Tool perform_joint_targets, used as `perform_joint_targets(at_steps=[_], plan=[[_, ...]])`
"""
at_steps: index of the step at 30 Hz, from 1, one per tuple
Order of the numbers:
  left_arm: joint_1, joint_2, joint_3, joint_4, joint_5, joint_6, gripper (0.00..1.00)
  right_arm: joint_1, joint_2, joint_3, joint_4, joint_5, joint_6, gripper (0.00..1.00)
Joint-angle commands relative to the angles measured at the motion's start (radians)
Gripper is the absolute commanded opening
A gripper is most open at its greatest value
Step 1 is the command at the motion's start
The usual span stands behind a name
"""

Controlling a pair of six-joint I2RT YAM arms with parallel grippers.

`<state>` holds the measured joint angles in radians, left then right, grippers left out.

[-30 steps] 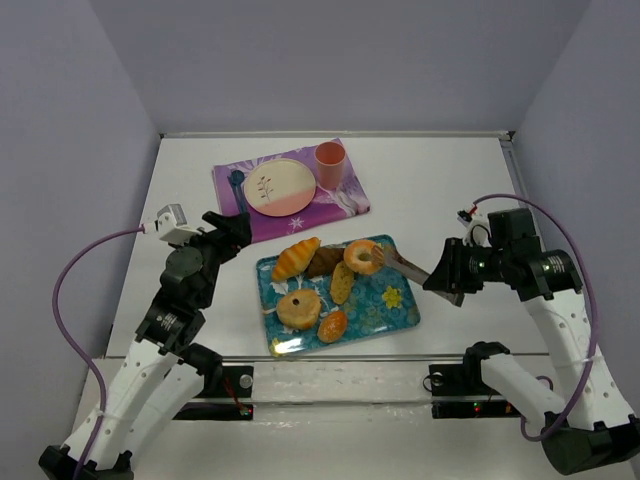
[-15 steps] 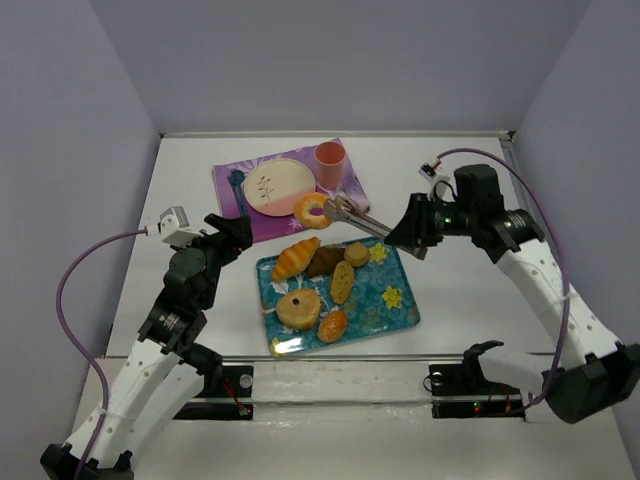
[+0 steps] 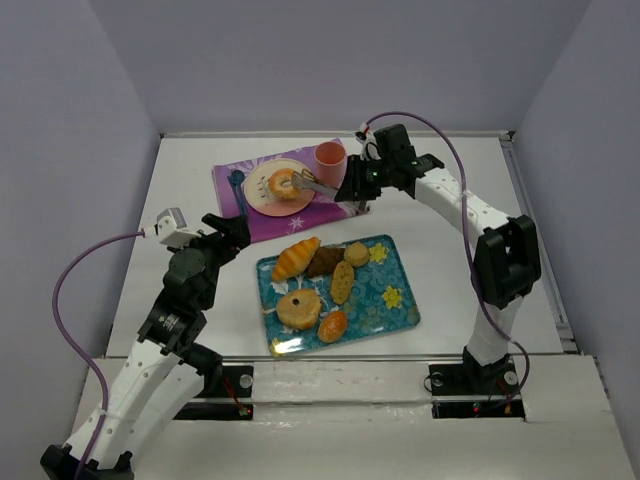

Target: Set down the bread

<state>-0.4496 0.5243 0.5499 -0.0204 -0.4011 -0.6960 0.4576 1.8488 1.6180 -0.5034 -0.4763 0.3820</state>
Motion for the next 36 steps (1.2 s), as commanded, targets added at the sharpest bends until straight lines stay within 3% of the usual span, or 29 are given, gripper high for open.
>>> perform_joint_targets(at_steps=[1,4,8,20,25,30,36], plan=[[0.008,-0.012,0.008,0.023,-0.03,0.007,0.96,-0.002,0.068,0.123,0.066,0.039,0.02,0.08],[0.006,-0.01,0.016,0.022,-0.03,0.01,0.96,-0.002,0.115,0.152,0.057,0.019,0.031,0.14],[0.006,-0.02,0.015,0.022,-0.03,0.009,0.97,-0.002,0.139,0.184,0.023,0.019,0.031,0.3],[0.006,-0.026,0.021,0.022,-0.021,0.009,0.99,-0.002,0.101,0.221,-0.044,0.074,0.008,0.51],[0.006,-0.037,0.022,0.022,-0.022,0.009,0.99,-0.002,0.096,0.233,-0.066,0.07,-0.002,0.51],[0.006,-0.038,0.025,0.022,-0.021,0.009,0.99,-0.002,0.04,0.203,-0.069,0.059,-0.015,0.44],[0.006,-0.037,0.025,0.022,-0.016,0.007,0.99,-0.002,-0.13,0.051,-0.067,0.071,-0.031,0.44]])
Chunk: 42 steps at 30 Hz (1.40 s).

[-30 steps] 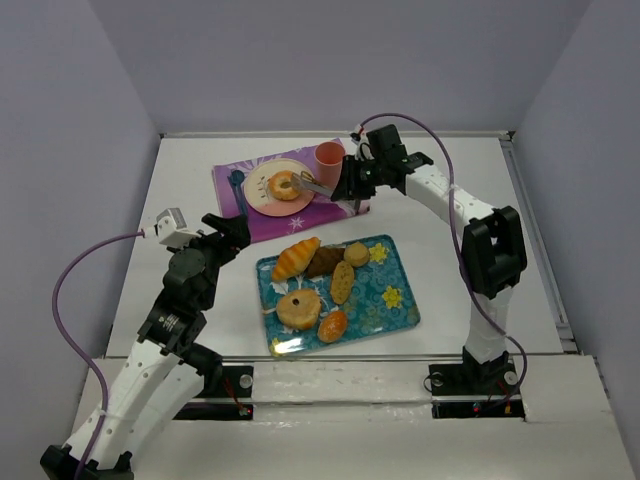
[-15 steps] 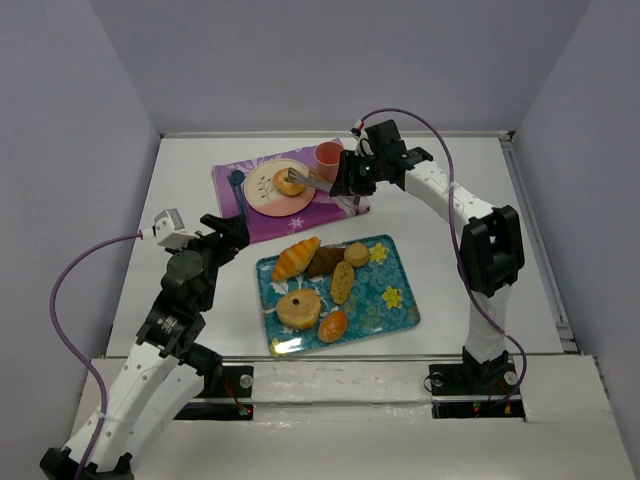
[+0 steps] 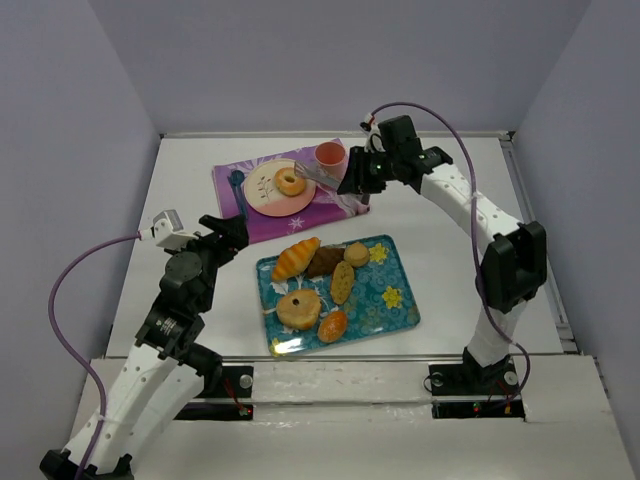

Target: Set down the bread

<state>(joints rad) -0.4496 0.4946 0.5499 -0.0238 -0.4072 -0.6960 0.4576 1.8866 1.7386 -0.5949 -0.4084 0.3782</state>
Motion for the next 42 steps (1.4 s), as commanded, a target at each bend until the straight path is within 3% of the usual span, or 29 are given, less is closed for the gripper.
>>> perform_joint_targets(at_steps=[1,6,14,19,28,37,42], plan=[[0.006,-0.007,0.025,0.025,-0.012,0.007,0.99,-0.002,-0.199,-0.132,0.023,0.017,-0.025,0.44],[0.006,-0.008,0.019,0.027,-0.002,0.015,0.99,-0.002,-0.467,-0.356,0.026,0.228,-0.002,0.4],[0.006,-0.001,0.015,0.028,0.005,0.018,0.99,-0.17,-0.765,-0.632,0.004,0.471,0.034,0.37],[0.006,-0.005,0.01,0.027,0.001,0.015,0.99,-0.252,-0.742,-0.694,-0.017,0.658,0.008,0.37],[0.006,-0.008,0.013,0.025,-0.002,0.01,0.99,-0.31,-0.512,-0.744,0.006,0.764,0.01,0.42],[0.006,-0.042,0.002,0.012,0.044,-0.007,0.99,-0.31,-0.529,-0.821,-0.012,0.747,0.079,0.75],[0.006,-0.057,0.007,-0.018,0.05,-0.017,0.99,-0.31,-0.606,-0.78,-0.111,0.83,0.113,0.99]])
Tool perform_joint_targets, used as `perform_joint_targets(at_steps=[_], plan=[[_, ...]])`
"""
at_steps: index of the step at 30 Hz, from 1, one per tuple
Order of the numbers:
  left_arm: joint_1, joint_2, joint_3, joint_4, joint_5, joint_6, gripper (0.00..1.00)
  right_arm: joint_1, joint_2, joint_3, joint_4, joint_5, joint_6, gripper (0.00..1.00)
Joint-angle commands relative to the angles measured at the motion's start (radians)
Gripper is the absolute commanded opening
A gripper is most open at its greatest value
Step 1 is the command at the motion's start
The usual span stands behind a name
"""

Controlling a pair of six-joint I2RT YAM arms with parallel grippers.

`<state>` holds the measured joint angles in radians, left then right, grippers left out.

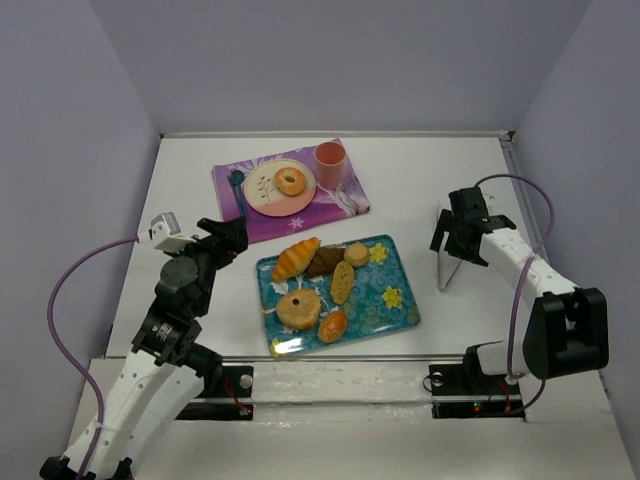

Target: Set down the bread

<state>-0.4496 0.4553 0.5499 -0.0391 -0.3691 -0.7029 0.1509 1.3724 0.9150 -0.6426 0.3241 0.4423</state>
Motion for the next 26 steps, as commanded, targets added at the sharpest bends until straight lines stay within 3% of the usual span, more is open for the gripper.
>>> perform_joint_targets(at_steps=[1,11,18,26], plan=[[0.006,-0.02,0.007,-0.002,0.013,-0.012,0.99,-0.004,-0.108,0.053,-0.081,0.098,0.053,1.0],[0.006,0.002,0.038,-0.041,0.004,-0.023,0.99,-0.004,-0.374,0.196,-0.137,0.165,0.097,0.99],[0.006,-0.021,0.012,-0.083,-0.023,-0.05,0.99,-0.004,-0.533,0.125,-0.106,0.205,0.165,1.0],[0.006,-0.003,0.027,-0.119,-0.042,-0.066,0.99,-0.004,-0.578,0.07,-0.095,0.221,0.153,1.0]])
